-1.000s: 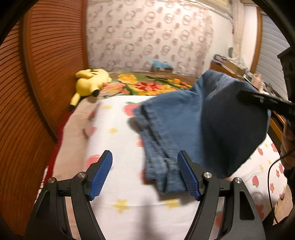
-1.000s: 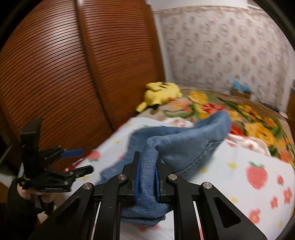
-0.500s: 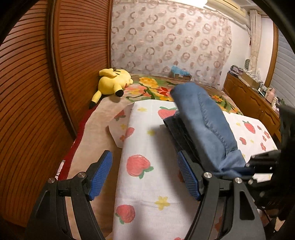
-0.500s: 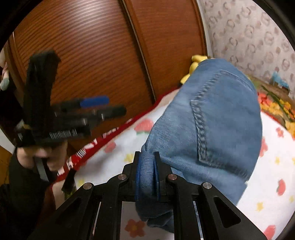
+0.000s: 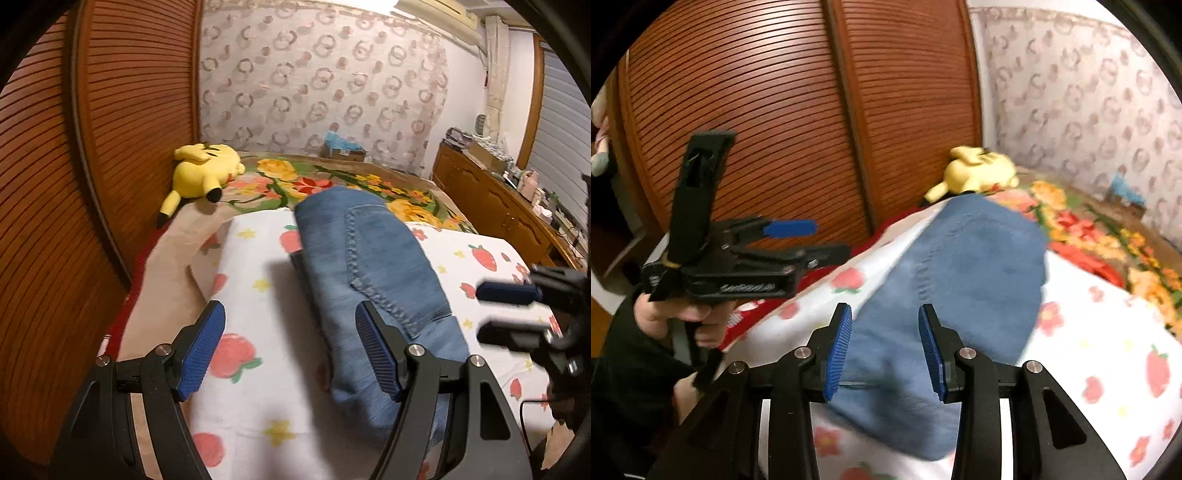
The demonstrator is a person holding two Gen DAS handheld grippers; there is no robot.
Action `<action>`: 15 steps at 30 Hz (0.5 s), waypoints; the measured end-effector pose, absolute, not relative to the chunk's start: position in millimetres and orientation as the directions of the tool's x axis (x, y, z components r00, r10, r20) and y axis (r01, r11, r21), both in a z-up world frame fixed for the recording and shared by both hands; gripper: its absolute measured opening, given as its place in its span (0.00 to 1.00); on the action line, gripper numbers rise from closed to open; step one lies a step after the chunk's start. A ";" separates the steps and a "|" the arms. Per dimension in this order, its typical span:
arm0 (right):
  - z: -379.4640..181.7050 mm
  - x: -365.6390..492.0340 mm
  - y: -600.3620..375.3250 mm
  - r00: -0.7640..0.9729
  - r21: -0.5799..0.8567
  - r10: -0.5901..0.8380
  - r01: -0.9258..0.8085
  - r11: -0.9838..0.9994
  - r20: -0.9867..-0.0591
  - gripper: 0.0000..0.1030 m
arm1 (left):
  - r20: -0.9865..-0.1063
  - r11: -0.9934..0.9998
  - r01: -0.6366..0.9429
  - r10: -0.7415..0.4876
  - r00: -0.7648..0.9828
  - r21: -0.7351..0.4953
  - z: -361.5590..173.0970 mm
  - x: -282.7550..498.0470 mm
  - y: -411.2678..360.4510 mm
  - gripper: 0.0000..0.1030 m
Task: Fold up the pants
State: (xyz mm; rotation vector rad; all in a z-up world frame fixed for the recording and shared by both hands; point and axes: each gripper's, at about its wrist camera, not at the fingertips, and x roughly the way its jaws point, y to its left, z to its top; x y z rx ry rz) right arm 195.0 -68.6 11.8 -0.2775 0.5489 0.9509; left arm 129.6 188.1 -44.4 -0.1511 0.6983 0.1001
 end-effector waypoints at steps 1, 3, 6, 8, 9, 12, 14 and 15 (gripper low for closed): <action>9.6 201.2 -68.9 0.478 0.007 0.676 -0.814 0.581 -0.560 0.45 | -0.651 0.985 -0.131 0.029 0.759 -0.109 -46.3 134.1 185.1 0.72; 6.1 215.8 -70.5 0.514 -0.014 0.645 -0.788 0.615 -0.566 0.47 | -0.666 0.988 -0.104 0.001 0.746 -0.116 -52.6 145.4 178.4 0.72; -5.1 244.1 -66.4 0.525 0.004 0.614 -0.758 0.652 -0.590 0.47 | -0.693 0.990 -0.074 -0.027 0.720 -0.116 -62.1 164.7 173.4 0.72; -8.7 261.1 -59.1 0.527 0.014 0.598 -0.744 0.668 -0.604 0.47 | -0.707 0.991 -0.065 -0.035 0.706 -0.114 -67.4 176.4 173.1 0.72; -9.8 268.7 -57.3 0.523 0.018 0.593 -0.741 0.672 -0.612 0.47 | -0.713 0.991 -0.061 -0.042 0.699 -0.118 -70.0 180.7 173.5 0.71; -16.1 292.7 -58.0 0.486 0.056 0.587 -0.738 0.672 -0.647 0.48 | -0.731 0.987 -0.053 -0.075 0.678 -0.151 -78.8 193.7 176.8 0.69; -21.5 308.3 -51.0 0.457 0.083 0.590 -0.740 0.667 -0.665 0.51 | -0.739 0.984 -0.050 -0.095 0.667 -0.171 -84.3 200.7 178.7 0.68; -22.0 315.3 -50.8 0.438 0.102 0.596 -0.743 0.661 -0.674 0.52 | -0.743 0.982 -0.048 -0.104 0.661 -0.180 -87.2 204.1 180.1 0.67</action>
